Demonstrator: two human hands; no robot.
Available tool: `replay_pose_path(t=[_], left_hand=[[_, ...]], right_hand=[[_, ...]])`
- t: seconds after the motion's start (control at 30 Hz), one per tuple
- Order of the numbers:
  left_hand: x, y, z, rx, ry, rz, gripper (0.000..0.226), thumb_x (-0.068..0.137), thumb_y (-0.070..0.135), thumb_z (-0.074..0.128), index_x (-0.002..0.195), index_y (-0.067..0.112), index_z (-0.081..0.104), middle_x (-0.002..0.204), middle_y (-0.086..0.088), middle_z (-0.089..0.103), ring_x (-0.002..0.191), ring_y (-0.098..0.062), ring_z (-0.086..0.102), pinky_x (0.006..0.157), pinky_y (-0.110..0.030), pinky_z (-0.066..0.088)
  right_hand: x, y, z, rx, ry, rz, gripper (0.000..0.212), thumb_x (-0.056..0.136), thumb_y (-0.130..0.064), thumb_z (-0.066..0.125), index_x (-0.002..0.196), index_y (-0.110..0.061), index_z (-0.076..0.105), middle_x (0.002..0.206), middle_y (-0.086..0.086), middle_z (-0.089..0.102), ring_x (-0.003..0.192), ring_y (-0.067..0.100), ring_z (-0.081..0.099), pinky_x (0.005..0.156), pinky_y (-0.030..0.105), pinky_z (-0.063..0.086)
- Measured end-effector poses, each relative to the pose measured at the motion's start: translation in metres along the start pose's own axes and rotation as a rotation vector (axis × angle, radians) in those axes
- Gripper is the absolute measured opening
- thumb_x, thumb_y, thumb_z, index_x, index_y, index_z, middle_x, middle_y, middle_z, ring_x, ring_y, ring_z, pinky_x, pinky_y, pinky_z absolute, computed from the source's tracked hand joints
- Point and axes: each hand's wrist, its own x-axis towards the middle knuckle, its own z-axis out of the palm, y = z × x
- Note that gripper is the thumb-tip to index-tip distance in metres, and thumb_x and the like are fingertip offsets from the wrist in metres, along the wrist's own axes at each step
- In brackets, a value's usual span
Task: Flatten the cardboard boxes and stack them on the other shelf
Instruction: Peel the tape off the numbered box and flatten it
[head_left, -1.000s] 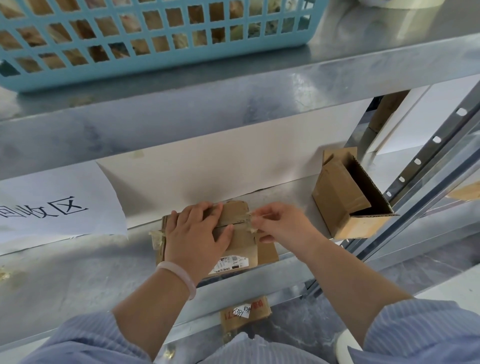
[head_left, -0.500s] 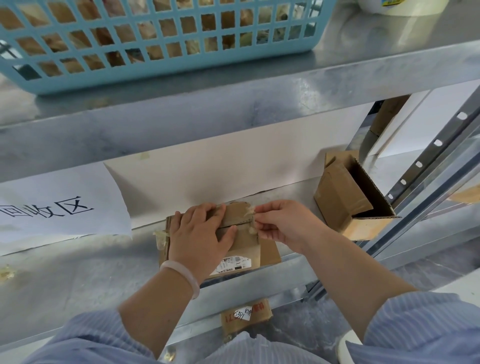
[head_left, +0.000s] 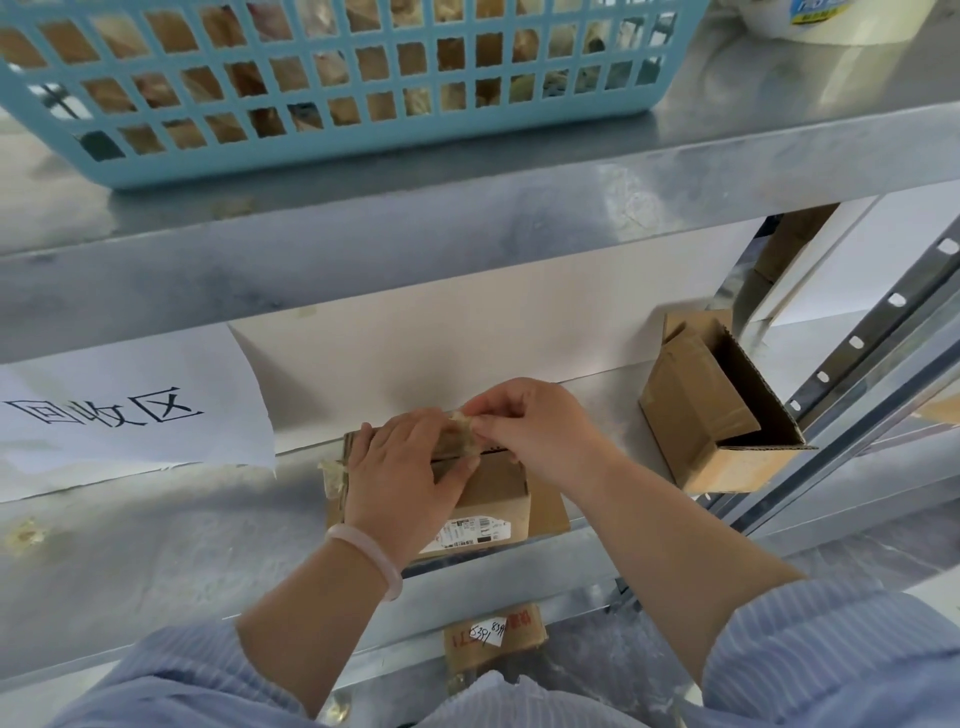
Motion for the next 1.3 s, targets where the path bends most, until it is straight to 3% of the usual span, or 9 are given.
replay_pose_path(t=[0.23, 0.47, 0.53, 0.6, 0.73, 0.9, 1.03, 1.13, 1.3], left_hand=[[0.010, -0.004, -0.008, -0.313, -0.045, -0.068, 0.038, 0.081, 0.068, 0.022, 0.077, 0.060, 0.059, 0.090, 0.049, 0.050, 0.105, 0.014, 0.045, 0.113, -0.034, 0.007], [0.012, -0.003, -0.006, -0.359, -0.020, -0.113, 0.029, 0.073, 0.068, 0.052, 0.068, 0.044, 0.067, 0.077, 0.032, 0.062, 0.085, 0.010, 0.053, 0.109, -0.029, 0.008], [0.010, -0.005, -0.005, -0.399, 0.023, -0.157, 0.023, 0.076, 0.056, 0.063, 0.064, 0.037, 0.067, 0.070, 0.025, 0.064, 0.080, 0.008, 0.055, 0.114, -0.035, 0.013], [0.008, -0.005, -0.006, -0.394, 0.078, -0.197, 0.021, 0.078, 0.044, 0.071, 0.062, 0.032, 0.067, 0.065, 0.020, 0.063, 0.081, 0.010, 0.053, 0.108, -0.045, 0.034], [0.004, 0.001, -0.008, -0.315, 0.136, -0.145, 0.018, 0.078, 0.033, 0.074, 0.068, 0.031, 0.059, 0.066, 0.020, 0.058, 0.080, 0.000, 0.052, 0.086, -0.041, 0.047], [0.005, 0.004, -0.010, -0.100, 0.163, 0.055, 0.014, 0.081, 0.026, 0.072, 0.094, 0.030, 0.068, 0.081, 0.015, 0.067, 0.083, -0.014, 0.059, 0.090, -0.042, 0.045], [0.010, 0.006, -0.019, -0.019, 0.073, 0.261, 0.011, 0.088, 0.029, 0.064, 0.085, 0.030, 0.074, 0.079, 0.012, 0.067, 0.078, -0.013, 0.059, 0.080, -0.035, 0.046], [0.019, 0.007, -0.024, -0.074, -0.100, 0.096, 0.035, 0.092, 0.044, 0.051, 0.064, 0.025, 0.062, 0.063, 0.008, 0.058, 0.063, -0.006, 0.053, 0.066, -0.030, 0.044], [0.022, 0.012, -0.024, -0.189, -0.197, -0.103, 0.018, 0.082, 0.043, 0.067, 0.090, 0.032, 0.055, 0.080, 0.013, 0.059, 0.075, -0.002, 0.055, 0.074, -0.028, 0.049]], right_hand=[[-0.005, 0.012, 0.001, 0.178, -0.043, -0.002, 0.007, 0.084, -0.023, 0.071, 0.087, -0.029, 0.075, 0.085, -0.011, 0.074, 0.081, 0.002, 0.068, 0.070, 0.015, 0.047], [-0.005, 0.018, 0.001, -0.044, 0.038, -0.052, 0.022, 0.084, -0.026, 0.070, 0.081, -0.047, 0.072, 0.083, -0.023, 0.070, 0.080, -0.009, 0.061, 0.059, 0.003, 0.042], [-0.009, 0.023, 0.002, -0.145, 0.135, -0.136, 0.024, 0.082, -0.027, 0.072, 0.094, -0.047, 0.069, 0.089, -0.022, 0.066, 0.085, -0.011, 0.057, 0.066, 0.004, 0.044], [-0.011, 0.029, 0.002, -0.295, 0.114, -0.191, 0.044, 0.079, -0.031, 0.074, 0.119, -0.042, 0.061, 0.109, -0.024, 0.057, 0.094, -0.009, 0.053, 0.077, 0.004, 0.043], [-0.015, 0.043, 0.006, -0.557, -0.039, -0.217, 0.058, 0.083, -0.040, 0.069, 0.137, -0.028, 0.052, 0.143, -0.019, 0.040, 0.131, 0.002, 0.033, 0.109, 0.019, 0.028], [-0.015, 0.046, 0.007, -0.653, -0.007, -0.300, 0.055, 0.087, -0.043, 0.064, 0.137, -0.023, 0.054, 0.147, -0.016, 0.039, 0.136, 0.006, 0.028, 0.112, 0.023, 0.022], [-0.014, 0.049, 0.008, -0.752, 0.013, -0.388, 0.052, 0.087, -0.044, 0.062, 0.133, -0.021, 0.058, 0.145, -0.011, 0.046, 0.134, 0.013, 0.035, 0.111, 0.029, 0.022], [-0.016, 0.054, 0.010, -0.782, 0.027, -0.406, 0.057, 0.088, -0.051, 0.055, 0.138, -0.023, 0.053, 0.147, -0.011, 0.044, 0.136, 0.014, 0.035, 0.110, 0.029, 0.018], [-0.015, 0.057, 0.008, -0.807, -0.003, -0.371, 0.076, 0.083, -0.069, 0.030, 0.146, -0.028, 0.040, 0.153, -0.016, 0.032, 0.144, 0.010, 0.019, 0.119, 0.032, 0.008]])
